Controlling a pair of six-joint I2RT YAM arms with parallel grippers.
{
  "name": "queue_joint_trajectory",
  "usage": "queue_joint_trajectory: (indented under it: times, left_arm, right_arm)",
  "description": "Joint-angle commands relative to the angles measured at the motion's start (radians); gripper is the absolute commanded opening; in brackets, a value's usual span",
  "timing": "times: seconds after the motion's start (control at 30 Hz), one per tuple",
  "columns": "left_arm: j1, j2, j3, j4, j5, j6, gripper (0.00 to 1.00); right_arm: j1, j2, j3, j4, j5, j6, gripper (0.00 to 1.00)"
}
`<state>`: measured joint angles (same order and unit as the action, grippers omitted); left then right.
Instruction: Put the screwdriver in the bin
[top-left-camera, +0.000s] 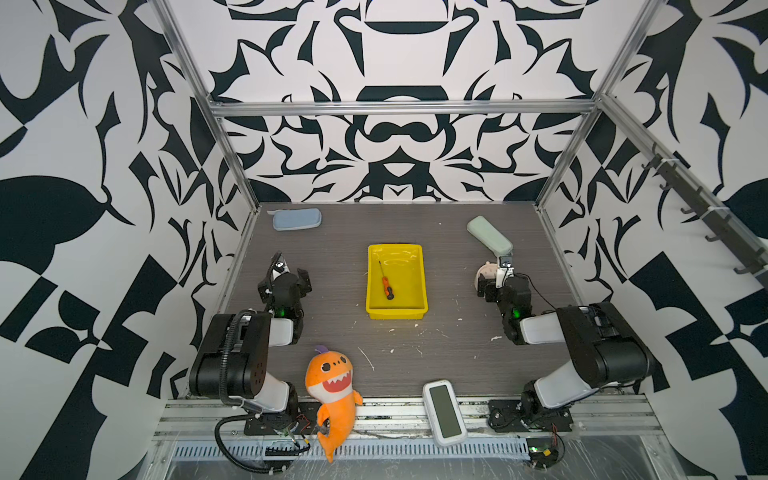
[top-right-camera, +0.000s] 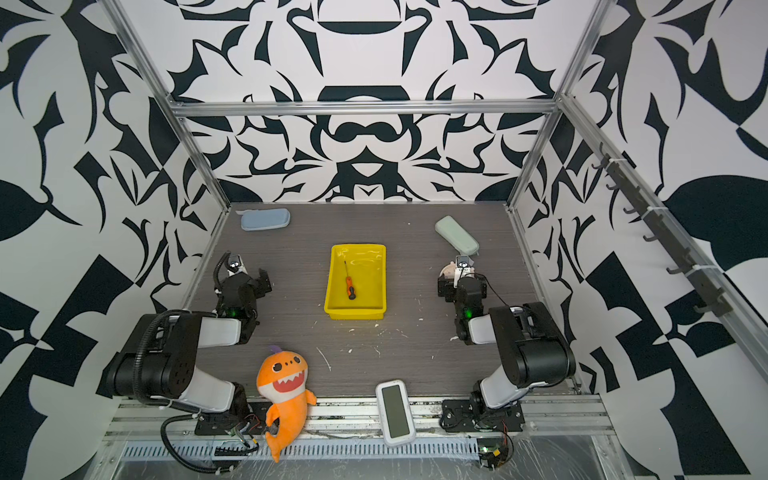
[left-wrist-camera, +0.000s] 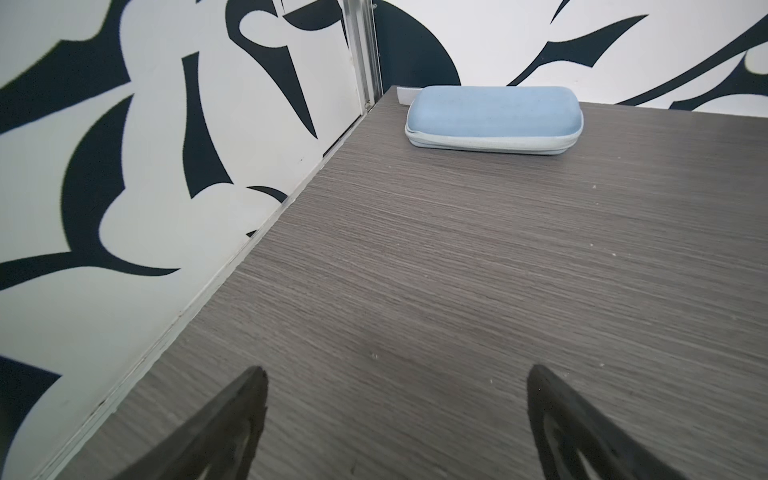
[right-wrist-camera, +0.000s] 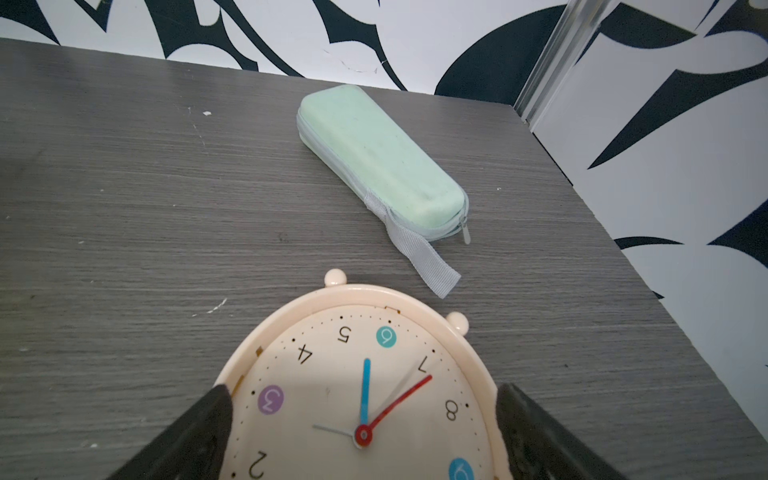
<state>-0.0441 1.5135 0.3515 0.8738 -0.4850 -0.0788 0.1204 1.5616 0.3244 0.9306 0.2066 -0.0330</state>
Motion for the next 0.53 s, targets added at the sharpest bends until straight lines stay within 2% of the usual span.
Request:
queue_joint_trajectory:
  times: [0.0,0.07,0.3,0.5]
  left_arm:
    - [0.019,0.018,0.048,-0.003,0.054,-0.020,1.00]
    - [0.032,0.005,0.057,-0.049,0.074,-0.035,1.00]
    - [0.031,0.009,0.052,-0.032,0.072,-0.033,1.00]
    - [0.031,0.010,0.053,-0.031,0.072,-0.032,1.00]
  right_arm:
    - [0.004,-0.005,0.018,0.007,0.014,0.003,1.00]
    - [0.002,-0.006,0.019,0.005,0.014,0.003,1.00]
    - [0.003,-0.005,0.019,0.008,0.014,0.009,1.00]
    - [-0.011,-0.007,0.022,-0.001,-0.046,0.013,1.00]
